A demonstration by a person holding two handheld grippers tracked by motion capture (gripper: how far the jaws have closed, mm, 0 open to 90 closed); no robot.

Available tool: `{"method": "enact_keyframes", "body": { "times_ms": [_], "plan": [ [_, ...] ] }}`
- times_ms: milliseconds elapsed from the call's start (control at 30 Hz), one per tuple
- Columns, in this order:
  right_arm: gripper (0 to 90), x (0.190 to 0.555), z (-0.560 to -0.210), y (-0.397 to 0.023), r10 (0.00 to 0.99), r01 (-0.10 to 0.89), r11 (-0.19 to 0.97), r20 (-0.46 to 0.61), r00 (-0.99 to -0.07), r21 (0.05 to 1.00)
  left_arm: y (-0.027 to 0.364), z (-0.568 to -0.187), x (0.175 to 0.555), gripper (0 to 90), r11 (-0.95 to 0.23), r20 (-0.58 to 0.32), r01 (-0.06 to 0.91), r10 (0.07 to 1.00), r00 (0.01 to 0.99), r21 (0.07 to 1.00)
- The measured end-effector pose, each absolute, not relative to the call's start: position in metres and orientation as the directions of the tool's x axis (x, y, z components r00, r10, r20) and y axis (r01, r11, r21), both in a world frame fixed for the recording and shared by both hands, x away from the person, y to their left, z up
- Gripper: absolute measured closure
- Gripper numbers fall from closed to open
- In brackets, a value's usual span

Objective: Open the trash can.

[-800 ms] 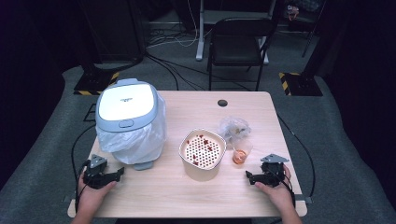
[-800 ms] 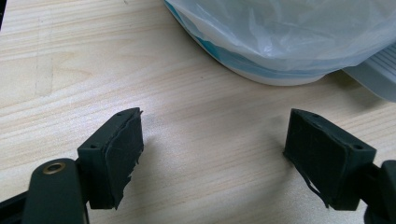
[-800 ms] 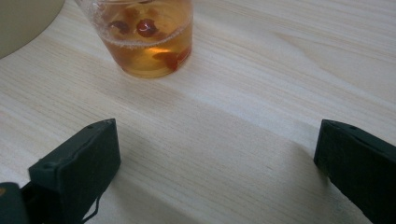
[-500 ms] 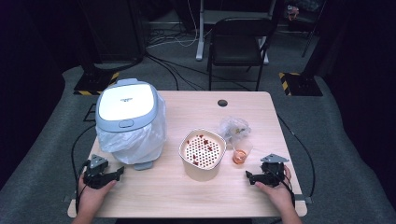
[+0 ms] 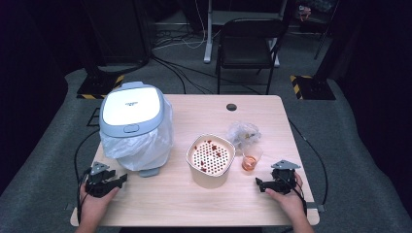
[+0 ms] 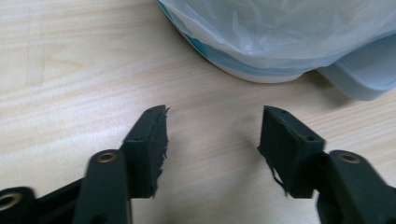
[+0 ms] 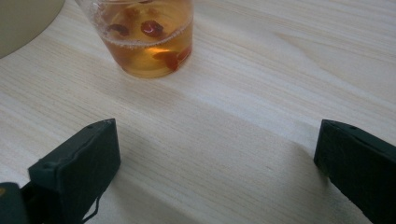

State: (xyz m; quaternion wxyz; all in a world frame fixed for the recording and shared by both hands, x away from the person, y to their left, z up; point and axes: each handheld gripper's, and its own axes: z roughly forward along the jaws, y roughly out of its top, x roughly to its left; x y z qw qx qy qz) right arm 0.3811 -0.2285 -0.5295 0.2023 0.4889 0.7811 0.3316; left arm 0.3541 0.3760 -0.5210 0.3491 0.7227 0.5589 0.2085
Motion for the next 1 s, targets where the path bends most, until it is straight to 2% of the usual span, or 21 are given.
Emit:
{"method": "enact_keyframes", "body": {
  "times_ms": [33, 167, 200, 233, 267, 300, 433, 600, 700, 833, 1000],
  "plan": [
    [0.1, 0.381, -0.53, -0.229, 0.898, 0.63, 0.302, 0.009, -0.441, 0.715, 0.376, -0.519, 0.354, 51.2, -0.131, -0.091, 0.669, 0.954, 0.287, 0.732],
    [0.9, 0.38, -0.529, -0.23, 0.896, 0.626, 0.308, 0.003, -0.444, 0.717, 0.374, -0.508, 0.35, 57.6, -0.167, -0.08, 0.672, 0.944, 0.32, 0.721],
    [1.1, 0.38, -0.53, -0.23, 0.897, 0.625, 0.306, 0.004, -0.443, 0.718, 0.374, -0.505, 0.349, 62.8, -0.175, -0.093, 0.673, 0.935, 0.342, 0.719],
    [1.1, 0.38, -0.53, -0.23, 0.897, 0.625, 0.306, 0.004, -0.443, 0.718, 0.375, -0.503, 0.347, 62.8, -0.164, -0.115, 0.678, 0.931, 0.347, 0.717],
    [1.3, 0.38, -0.53, -0.23, 0.898, 0.624, 0.305, 0.001, -0.441, 0.719, 0.376, -0.501, 0.345, 67.3, -0.163, -0.127, 0.68, 0.926, 0.356, 0.715],
    [1.3, 0.38, -0.53, -0.23, 0.898, 0.624, 0.305, 0.001, -0.441, 0.719, 0.376, -0.5, 0.342, 67.3, -0.155, -0.136, 0.677, 0.924, 0.356, 0.719],
    [2.7, 0.38, -0.529, -0.23, 0.901, 0.623, 0.298, 0.003, -0.434, 0.723, 0.375, -0.495, 0.336, 77.4, -0.162, -0.161, 0.678, 0.908, 0.386, 0.717],
    [3.5, 0.38, -0.529, -0.23, 0.904, 0.625, 0.29, 0.007, -0.428, 0.725, 0.365, -0.49, 0.333, 85.7, -0.141, -0.206, 0.666, 0.887, 0.414, 0.732],
    [4.0, 0.379, -0.529, -0.23, 0.905, 0.626, 0.287, 0.008, -0.425, 0.725, 0.357, -0.486, 0.333, 88.2, -0.176, -0.182, 0.647, 0.876, 0.447, 0.742],
    [4.1, 0.379, -0.529, -0.23, 0.905, 0.625, 0.287, 0.008, -0.425, 0.726, 0.345, -0.483, 0.337, 90.0, -0.176, -0.192, 0.635, 0.864, 0.466, 0.752],
    [4.2, 0.379, -0.529, -0.23, 0.905, 0.625, 0.287, 0.008, -0.425, 0.726, 0.331, -0.481, 0.347, 90.0, -0.214, -0.173, 0.619, 0.846, 0.504, 0.756]
  ]
}}
